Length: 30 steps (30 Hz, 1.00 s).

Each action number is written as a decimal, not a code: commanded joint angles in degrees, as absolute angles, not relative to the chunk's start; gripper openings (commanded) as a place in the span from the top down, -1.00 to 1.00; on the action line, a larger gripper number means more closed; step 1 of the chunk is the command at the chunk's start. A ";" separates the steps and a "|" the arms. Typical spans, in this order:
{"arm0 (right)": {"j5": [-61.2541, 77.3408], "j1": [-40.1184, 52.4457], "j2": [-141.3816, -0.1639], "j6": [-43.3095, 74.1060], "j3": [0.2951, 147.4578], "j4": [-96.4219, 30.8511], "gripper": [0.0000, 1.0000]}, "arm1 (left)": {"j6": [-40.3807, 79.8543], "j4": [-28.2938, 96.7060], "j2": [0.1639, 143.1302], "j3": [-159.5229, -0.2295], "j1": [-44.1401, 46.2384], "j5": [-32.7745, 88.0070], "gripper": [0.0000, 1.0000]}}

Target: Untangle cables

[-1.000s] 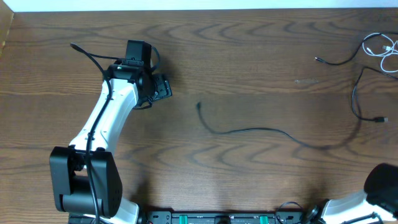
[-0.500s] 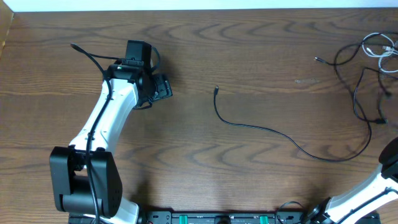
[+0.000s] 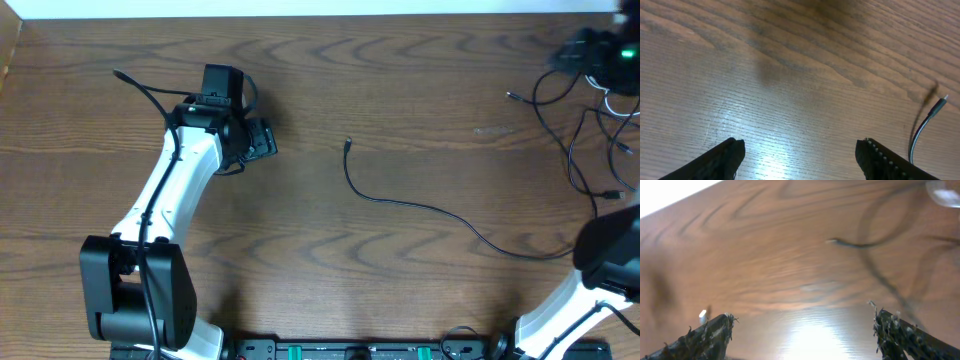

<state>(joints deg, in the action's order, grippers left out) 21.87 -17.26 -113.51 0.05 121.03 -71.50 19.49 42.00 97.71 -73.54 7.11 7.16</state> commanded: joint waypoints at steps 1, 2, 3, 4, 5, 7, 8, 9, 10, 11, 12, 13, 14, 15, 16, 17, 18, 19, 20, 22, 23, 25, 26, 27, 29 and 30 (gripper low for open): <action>24.38 -10.11 -114.21 -2.46 118.83 -71.59 -0.77 | 19.33 41.63 96.23 -73.30 6.55 6.85 -0.62; 24.38 -8.16 -114.50 -2.44 117.91 -71.31 -0.77 | 19.33 41.45 96.23 -73.30 6.37 6.83 -0.64; 24.38 -6.28 -114.63 -2.44 116.86 -70.89 -0.76 | 19.33 41.30 96.23 -73.30 6.11 6.85 -0.64; 24.38 -1.85 -114.89 -2.44 113.78 -68.90 -0.76 | 19.33 41.28 96.23 -73.30 5.43 6.83 -0.64; 24.27 -0.01 -114.93 -2.44 112.36 -67.85 -0.75 | 19.33 41.30 96.23 -73.30 5.04 6.83 -0.64; 24.05 4.12 -115.09 -2.09 108.68 -64.97 -0.73 | 19.33 41.34 96.23 -73.30 4.29 6.83 -0.64; 23.92 6.15 -115.22 -0.82 106.63 -63.09 -0.72 | 19.33 41.36 96.23 -73.30 3.86 6.83 -0.64; 23.94 8.75 -115.35 1.76 103.63 -59.96 -0.68 | 19.33 41.47 96.23 -73.30 3.36 6.85 -0.64; 23.94 10.61 -115.42 3.31 101.45 -57.52 -0.67 | 19.33 41.54 96.23 -73.30 3.03 6.83 -0.64; 23.94 12.10 -115.42 4.34 99.70 -55.51 -0.65 | 19.33 41.56 96.23 -73.30 2.68 6.85 -0.64; 23.94 13.58 -115.44 5.48 97.84 -53.19 -0.63 | 19.31 41.65 96.23 -73.30 2.39 6.83 -0.64; 23.94 15.55 -115.42 6.68 95.33 -49.87 -0.61 | 19.31 41.78 96.23 -73.30 2.09 6.85 -0.64; 23.97 16.53 -115.44 7.07 94.17 -48.27 -0.61 | 19.31 41.93 96.23 -73.30 1.91 6.83 -0.64; 23.94 18.41 -115.44 8.40 91.77 -44.75 -0.57 | 19.27 42.15 96.23 -73.30 1.69 6.83 -0.64; 23.97 19.25 -115.44 9.30 90.50 -42.83 -0.53 | 19.22 42.30 96.23 -73.30 1.65 6.83 -0.64; 23.97 20.21 -115.44 10.35 88.97 -40.56 -0.49 | 19.09 42.41 96.23 -73.30 1.67 6.81 -0.64; 23.97 20.84 -115.44 11.03 87.90 -39.03 -0.46 | 19.09 42.41 96.23 -73.30 1.67 6.83 -0.64; 23.99 21.50 -115.48 11.97 86.65 -37.36 -0.42 | 19.09 42.46 96.23 -73.30 1.67 6.83 -0.64; 24.45 22.24 -115.70 12.93 85.08 -35.20 -0.38 | 19.09 42.44 96.23 -73.30 1.67 6.83 -0.64; 25.76 23.18 -116.57 13.30 83.92 -33.69 -0.35 | 19.09 42.44 96.23 -73.30 1.67 6.83 -0.64; 26.15 23.55 -117.23 13.32 83.83 -33.61 -0.34 | 19.09 42.46 96.23 -73.30 1.67 6.83 -0.64; 26.52 24.23 -118.61 13.78 83.83 -33.63 -0.33 | 19.09 42.61 96.23 -73.30 1.67 6.83 -0.64; 26.52 24.51 -119.37 14.28 83.83 -33.56 -0.33 | 19.09 42.63 96.23 -73.30 1.67 6.83 -0.64; 26.52 24.75 -120.09 14.83 83.83 -33.36 -0.32 | 19.09 42.63 96.23 -73.30 1.67 6.83 -0.64; 26.52 25.21 -122.02 15.97 83.83 -32.36 -0.29 | 19.09 42.63 96.23 -73.30 1.67 6.83 -0.64; 26.52 25.36 -122.87 16.80 83.83 -31.83 -0.28 | 19.09 42.68 96.23 -73.30 1.67 6.83 -0.64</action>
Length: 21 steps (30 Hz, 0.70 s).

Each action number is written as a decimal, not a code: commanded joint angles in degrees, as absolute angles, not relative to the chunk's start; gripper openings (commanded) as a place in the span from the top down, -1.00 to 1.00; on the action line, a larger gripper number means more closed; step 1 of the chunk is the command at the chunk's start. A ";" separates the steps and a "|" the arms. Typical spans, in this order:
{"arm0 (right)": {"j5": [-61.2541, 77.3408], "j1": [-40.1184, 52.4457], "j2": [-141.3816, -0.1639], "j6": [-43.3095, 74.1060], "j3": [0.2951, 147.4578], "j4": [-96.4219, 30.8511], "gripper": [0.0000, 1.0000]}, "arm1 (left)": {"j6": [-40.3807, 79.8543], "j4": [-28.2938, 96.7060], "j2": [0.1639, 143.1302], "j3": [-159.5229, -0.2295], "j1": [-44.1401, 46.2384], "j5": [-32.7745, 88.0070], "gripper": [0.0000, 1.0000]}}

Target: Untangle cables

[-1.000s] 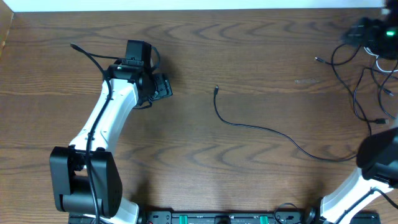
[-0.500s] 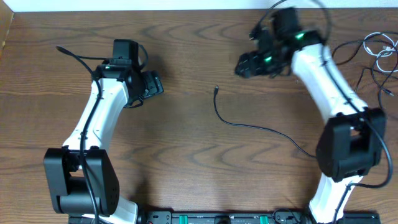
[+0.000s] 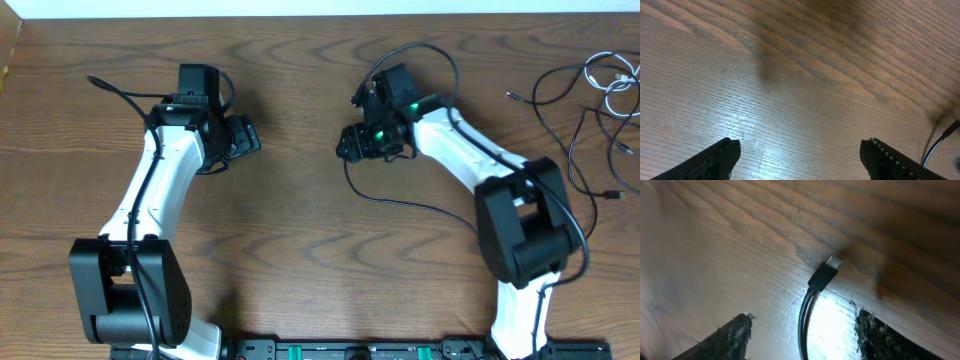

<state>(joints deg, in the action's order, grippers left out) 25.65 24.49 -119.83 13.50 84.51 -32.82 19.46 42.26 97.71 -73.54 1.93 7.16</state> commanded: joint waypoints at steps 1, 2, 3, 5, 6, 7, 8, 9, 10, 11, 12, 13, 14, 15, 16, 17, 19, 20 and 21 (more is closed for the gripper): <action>26.55 25.45 -123.48 17.41 83.83 -31.40 -0.27 | 19.09 42.81 96.23 -73.30 1.67 6.83 -0.64; 26.52 25.52 -123.98 17.87 83.83 -30.94 -0.27 | 19.09 42.89 96.23 -73.30 1.67 6.83 -0.64; 26.52 25.58 -124.36 18.24 83.83 -30.59 -0.27 | 19.09 43.09 96.23 -73.30 1.67 6.83 -0.64; 26.57 25.61 -125.01 18.46 83.83 -29.65 -0.27 | 19.09 43.29 96.23 -73.30 1.67 6.83 -0.64; 26.55 25.61 -125.51 18.46 83.83 -29.08 -0.27 | 19.09 43.29 96.23 -73.30 1.67 6.83 -0.64; 26.48 25.61 -125.82 18.44 83.83 -28.47 -0.26 | 19.09 43.27 96.23 -73.30 1.67 6.83 -0.64; 26.44 25.63 -126.32 18.44 83.83 -27.68 -0.23 | 19.11 43.24 96.23 -73.30 1.67 6.83 -0.64; 26.13 25.63 -126.69 18.44 83.83 -27.33 -0.20 | 19.11 43.24 96.23 -73.30 1.67 6.83 -0.64; 25.69 25.74 -127.13 18.44 83.83 -26.92 -0.17 | 19.11 43.24 96.23 -73.30 1.67 6.83 -0.64; 25.28 25.93 -127.57 18.44 83.83 -26.55 -0.16 | 19.11 43.27 96.23 -73.30 1.67 6.83 -0.64; 24.80 26.26 -127.96 18.46 83.83 -26.33 -0.15 | 19.11 43.24 96.23 -73.30 1.67 6.83 -0.64; 24.34 26.65 -128.60 18.48 83.83 -25.98 -0.13 | 19.11 43.24 96.23 -73.30 1.67 6.83 -0.64; 24.16 27.03 -128.90 18.48 83.83 -25.78 -0.13 | 19.11 43.24 96.23 -73.30 1.67 6.83 -0.64; 24.12 27.40 -129.60 18.79 83.83 -25.32 -0.12 | 19.11 43.24 96.23 -73.30 1.67 6.83 -0.64; 24.10 27.77 -129.88 19.20 83.83 -24.99 -0.11 | 19.11 43.27 96.23 -73.30 1.67 6.83 -0.64; 23.90 28.14 -130.56 19.81 83.83 -24.43 -0.10 | 19.11 43.27 96.23 -73.30 1.67 6.83 -0.64; 23.38 28.80 -131.28 20.71 83.83 -23.55 -0.07 | 19.11 43.29 96.23 -73.30 1.67 6.83 -0.64; 22.55 28.95 -131.44 21.28 83.83 -23.44 -0.03 | 19.11 43.29 96.23 -73.30 1.67 6.85 -0.64; 21.87 29.04 -131.50 21.54 83.83 -23.35 0.07 | 19.11 43.27 96.23 -73.30 1.67 6.85 -0.64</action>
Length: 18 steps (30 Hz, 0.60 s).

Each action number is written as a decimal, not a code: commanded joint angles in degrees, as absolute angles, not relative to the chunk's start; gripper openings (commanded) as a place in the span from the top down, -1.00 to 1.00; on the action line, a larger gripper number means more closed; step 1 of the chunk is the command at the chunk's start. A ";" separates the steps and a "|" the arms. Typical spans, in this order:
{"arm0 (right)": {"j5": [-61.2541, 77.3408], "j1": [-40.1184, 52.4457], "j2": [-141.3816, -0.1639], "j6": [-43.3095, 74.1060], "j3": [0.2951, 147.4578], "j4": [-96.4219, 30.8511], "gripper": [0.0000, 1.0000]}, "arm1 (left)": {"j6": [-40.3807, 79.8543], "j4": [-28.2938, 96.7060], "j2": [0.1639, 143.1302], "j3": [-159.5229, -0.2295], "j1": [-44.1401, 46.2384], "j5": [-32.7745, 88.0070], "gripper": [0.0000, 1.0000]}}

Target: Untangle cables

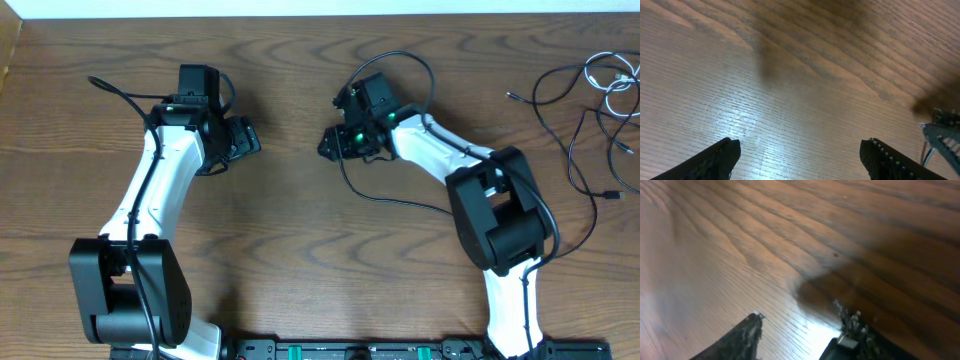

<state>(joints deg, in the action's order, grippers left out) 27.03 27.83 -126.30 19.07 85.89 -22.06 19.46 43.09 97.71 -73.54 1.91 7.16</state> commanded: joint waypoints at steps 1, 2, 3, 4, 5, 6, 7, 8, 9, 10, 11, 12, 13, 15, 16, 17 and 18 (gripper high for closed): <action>20.99 29.06 -131.50 21.89 83.83 -23.33 0.14 | 19.11 43.27 96.23 -73.30 1.67 6.85 -0.64; 20.84 29.02 -131.50 21.85 83.83 -23.31 0.23 | 19.11 43.27 96.23 -73.30 1.67 6.85 -0.64; 20.88 28.97 -131.50 21.85 83.83 -23.31 0.38 | 19.11 43.27 96.23 -73.30 1.67 6.85 -0.64; 20.93 28.80 -131.50 21.85 83.83 -23.31 0.53 | 19.11 43.27 96.23 -73.30 1.67 6.85 -0.64; 20.97 28.51 -131.50 21.85 83.83 -23.35 0.64 | 19.11 43.29 96.23 -73.30 1.67 6.85 -0.64; 21.21 28.25 -131.48 21.85 83.85 -23.51 0.75 | 19.11 43.29 96.23 -73.30 1.67 6.85 -0.64; 21.96 27.83 -131.46 21.85 83.99 -23.77 0.82 | 19.11 43.31 96.23 -73.30 1.67 6.85 -0.64; 22.94 27.40 -131.24 21.85 84.14 -24.10 0.88 | 19.11 43.31 96.23 -73.30 1.67 6.85 -0.64; 24.03 26.79 -131.04 21.85 84.27 -24.53 0.90 | 19.11 43.35 96.23 -73.30 1.67 6.85 -0.64; 24.86 26.17 -130.56 21.85 84.38 -25.08 0.93 | 19.11 43.42 96.23 -73.30 1.67 6.83 -0.64; 25.63 25.39 -129.91 21.82 84.42 -25.63 0.96 | 19.11 43.48 96.23 -73.30 1.67 6.85 -0.64; 26.11 24.45 -128.90 21.82 84.42 -26.20 0.98 | 19.11 43.48 96.23 -73.30 1.67 6.83 -0.64; 26.13 23.55 -127.90 21.82 84.42 -26.61 0.98 | 19.11 43.51 96.23 -73.30 1.67 6.83 -0.64; 26.11 21.34 -124.88 21.39 84.44 -27.51 0.98 | 19.11 43.48 96.23 -73.30 1.67 6.85 -0.64; 26.11 20.23 -123.26 20.84 84.44 -27.83 0.98 | 19.11 43.48 96.23 -73.30 1.67 6.85 -0.64; 26.09 18.74 -120.99 20.14 84.44 -28.16 0.98 | 19.11 43.48 96.23 -73.30 1.67 6.85 -0.64; 26.06 17.10 -118.58 19.27 84.44 -28.34 0.98 | 19.11 43.48 96.23 -73.30 1.67 6.85 -0.64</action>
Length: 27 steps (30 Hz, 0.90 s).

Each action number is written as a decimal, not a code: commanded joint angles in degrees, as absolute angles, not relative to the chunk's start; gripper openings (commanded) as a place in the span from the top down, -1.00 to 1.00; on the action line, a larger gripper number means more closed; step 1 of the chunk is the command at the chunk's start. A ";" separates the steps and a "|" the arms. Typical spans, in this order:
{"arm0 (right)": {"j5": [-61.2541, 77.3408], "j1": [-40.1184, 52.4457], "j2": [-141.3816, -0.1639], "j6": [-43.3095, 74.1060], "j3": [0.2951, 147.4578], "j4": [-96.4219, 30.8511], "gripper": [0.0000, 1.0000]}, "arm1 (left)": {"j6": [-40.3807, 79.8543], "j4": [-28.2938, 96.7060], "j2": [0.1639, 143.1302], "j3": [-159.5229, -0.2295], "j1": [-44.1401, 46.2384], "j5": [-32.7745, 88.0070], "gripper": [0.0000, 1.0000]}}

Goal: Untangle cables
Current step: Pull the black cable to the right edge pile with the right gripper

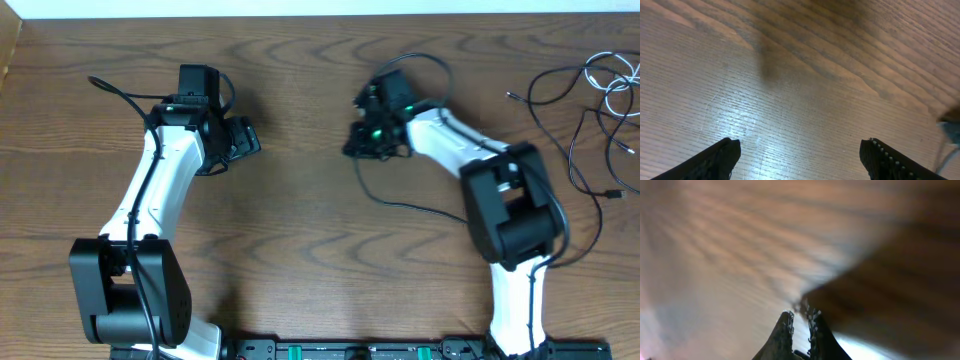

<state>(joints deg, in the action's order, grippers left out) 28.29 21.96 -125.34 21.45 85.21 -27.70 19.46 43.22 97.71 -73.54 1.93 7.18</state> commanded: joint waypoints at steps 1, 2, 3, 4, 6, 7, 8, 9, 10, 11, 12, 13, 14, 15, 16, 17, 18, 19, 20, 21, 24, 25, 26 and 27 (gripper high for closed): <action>26.06 15.62 -116.36 18.63 84.44 -28.36 0.98 | 19.11 43.48 96.23 -73.30 1.67 6.85 -0.64; 26.04 13.93 -114.02 18.11 84.44 -28.32 0.98 | 19.11 43.48 96.23 -73.30 1.67 6.85 -0.65; 25.78 11.70 -111.02 17.78 84.55 -28.25 0.98 | 19.11 43.48 96.23 -73.30 1.67 6.85 -0.65; 25.39 9.63 -108.57 17.65 84.77 -28.16 0.98 | 19.11 43.48 96.23 -73.30 1.67 6.85 -0.65; 25.21 4.56 -103.20 17.52 85.76 -28.08 0.98 | 19.14 43.46 96.23 -73.30 1.67 6.85 -0.65; 25.26 1.41 -100.40 17.54 86.61 -28.10 0.98 | 19.14 43.46 96.23 -73.30 1.67 6.85 -0.66; 25.23 -1.32 -98.04 17.54 87.46 -28.10 0.98 | 19.14 43.46 96.23 -73.30 1.67 6.85 -0.66; 25.23 -4.27 -95.88 17.56 88.47 -28.05 0.98 | 19.14 43.46 96.23 -73.30 1.67 6.85 -0.68; 25.23 -7.94 -93.30 17.63 89.82 -28.03 0.98 | 19.14 43.46 96.23 -73.30 1.67 6.85 -0.69; 25.19 -10.94 -91.44 17.74 91.05 -27.99 0.98 | 19.14 43.46 96.23 -73.30 1.67 6.85 -0.74; 25.17 -14.26 -89.65 17.76 92.38 -27.83 0.98 | 19.11 43.46 96.23 -73.30 1.67 6.85 -0.75; 25.02 -17.63 -88.16 17.78 93.69 -27.55 0.98 | 19.14 43.46 96.23 -73.30 1.69 6.85 -0.75; 24.93 -21.39 -86.78 17.76 95.13 -27.16 0.98 | 19.14 43.44 96.23 -73.30 1.67 6.85 -0.75; 24.51 -25.71 -85.67 17.80 96.68 -26.65 0.98 | 19.14 43.42 96.23 -73.30 1.67 6.85 -0.75; 24.01 -28.27 -85.19 18.02 97.56 -26.33 0.98 | 19.16 43.42 96.23 -73.30 1.69 6.85 -0.75; 22.94 -31.99 -84.79 18.44 98.76 -25.98 0.98 | 19.16 43.42 96.23 -73.30 1.67 6.85 -0.75; 21.98 -35.55 -84.73 18.46 99.92 -25.65 0.98 | 19.16 43.42 96.23 -73.30 1.67 6.87 -0.75; 21.10 -38.72 -84.77 18.55 100.75 -25.19 0.98 | 19.16 43.42 96.23 -73.30 1.67 6.85 -0.75; 20.21 -41.80 -84.84 18.98 100.99 -24.34 0.98 | 19.16 43.38 96.23 -73.30 1.67 6.85 -0.75; 19.49 -44.07 -84.88 19.49 100.99 -23.57 0.98 | 19.16 43.27 96.23 -73.30 1.67 6.85 -0.75; 16.21 -50.09 -86.30 19.75 100.97 -22.31 0.98 | 19.18 43.20 96.23 -73.30 1.69 6.87 -0.75; 15.05 -51.29 -86.98 19.73 100.97 -22.26 0.98 | 19.35 43.16 96.23 -73.30 1.69 6.87 -0.75; 13.34 -52.27 -88.01 19.70 100.97 -22.26 0.98 | 19.92 43.03 96.23 -73.30 1.69 6.87 -0.75; 11.88 -52.71 -89.03 19.66 100.97 -22.26 0.98 | 20.69 42.96 96.23 -73.30 1.69 6.87 -0.75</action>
